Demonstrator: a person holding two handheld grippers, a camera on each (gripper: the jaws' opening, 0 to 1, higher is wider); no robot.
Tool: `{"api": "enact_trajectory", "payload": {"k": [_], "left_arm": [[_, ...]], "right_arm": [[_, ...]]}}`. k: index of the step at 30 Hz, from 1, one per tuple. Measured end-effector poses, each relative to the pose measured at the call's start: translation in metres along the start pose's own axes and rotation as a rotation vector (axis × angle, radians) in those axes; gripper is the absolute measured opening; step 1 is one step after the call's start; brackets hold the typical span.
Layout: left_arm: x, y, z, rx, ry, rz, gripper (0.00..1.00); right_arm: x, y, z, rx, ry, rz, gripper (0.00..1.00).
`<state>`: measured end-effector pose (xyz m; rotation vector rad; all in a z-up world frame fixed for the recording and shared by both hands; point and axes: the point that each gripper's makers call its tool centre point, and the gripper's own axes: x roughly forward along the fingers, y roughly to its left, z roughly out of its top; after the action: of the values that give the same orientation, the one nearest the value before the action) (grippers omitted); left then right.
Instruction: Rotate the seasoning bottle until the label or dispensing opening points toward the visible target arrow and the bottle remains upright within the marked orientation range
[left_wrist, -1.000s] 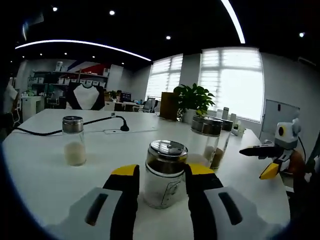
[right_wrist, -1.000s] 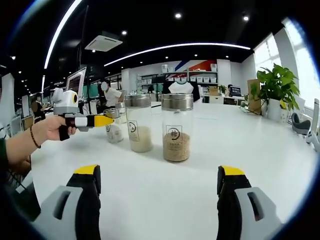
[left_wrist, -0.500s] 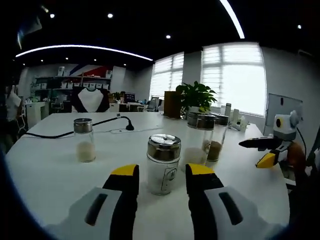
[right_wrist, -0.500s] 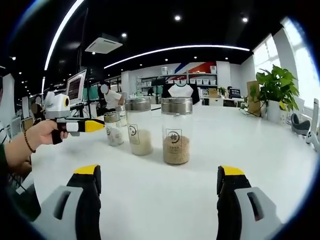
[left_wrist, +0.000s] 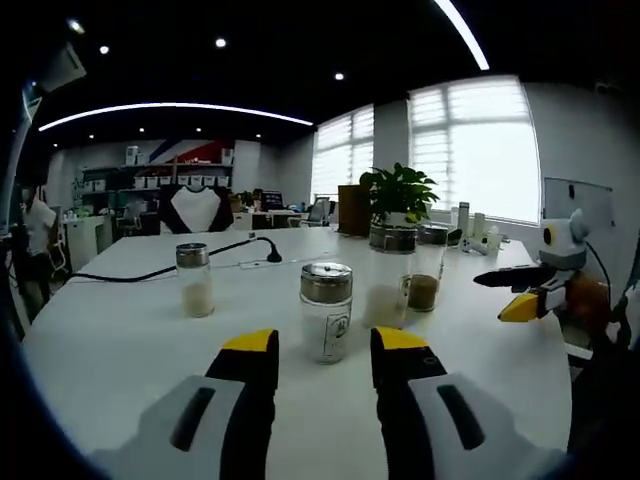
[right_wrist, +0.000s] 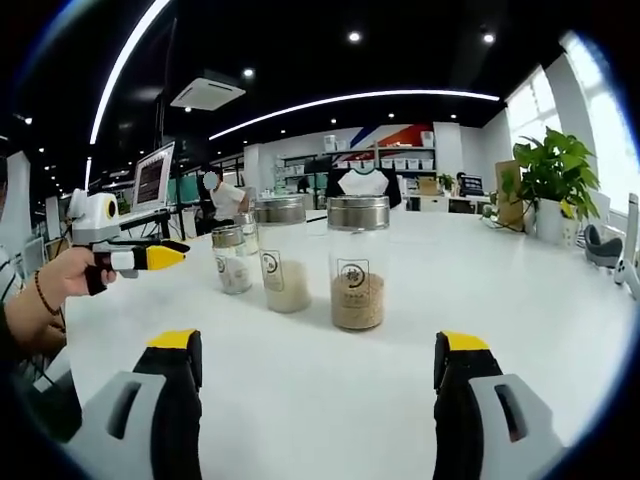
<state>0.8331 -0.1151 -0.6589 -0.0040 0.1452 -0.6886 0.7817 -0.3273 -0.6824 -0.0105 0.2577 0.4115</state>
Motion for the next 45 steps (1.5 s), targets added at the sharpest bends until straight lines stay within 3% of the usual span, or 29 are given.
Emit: {"api": "enact_trajectory", "payload": {"k": [15,22,29,35,45], "left_arm": [[-0.002,-0.010,0.003,-0.013,-0.017,-0.019,0.39],[0.001,-0.004,0.006,-0.005,-0.014,-0.004,0.39],[0.006,0.011,0.015,0.033,-0.023,0.021,0.41],[0.013,0.037,0.023,0.054,-0.022,0.078,0.50],[0.022,0.073,0.031,0.075,-0.016,0.145,0.54]], "right_arm": [[0.000,-0.005,0.000,-0.001,0.000,-0.016,0.99],[0.000,-0.007,0.000,0.004,-0.001,-0.015,0.99],[-0.001,-0.006,0.003,0.003,-0.013,-0.010,0.99],[-0.002,-0.008,0.004,0.004,-0.018,-0.016,0.99],[-0.002,-0.010,0.006,0.003,-0.026,-0.019,0.99]]}}
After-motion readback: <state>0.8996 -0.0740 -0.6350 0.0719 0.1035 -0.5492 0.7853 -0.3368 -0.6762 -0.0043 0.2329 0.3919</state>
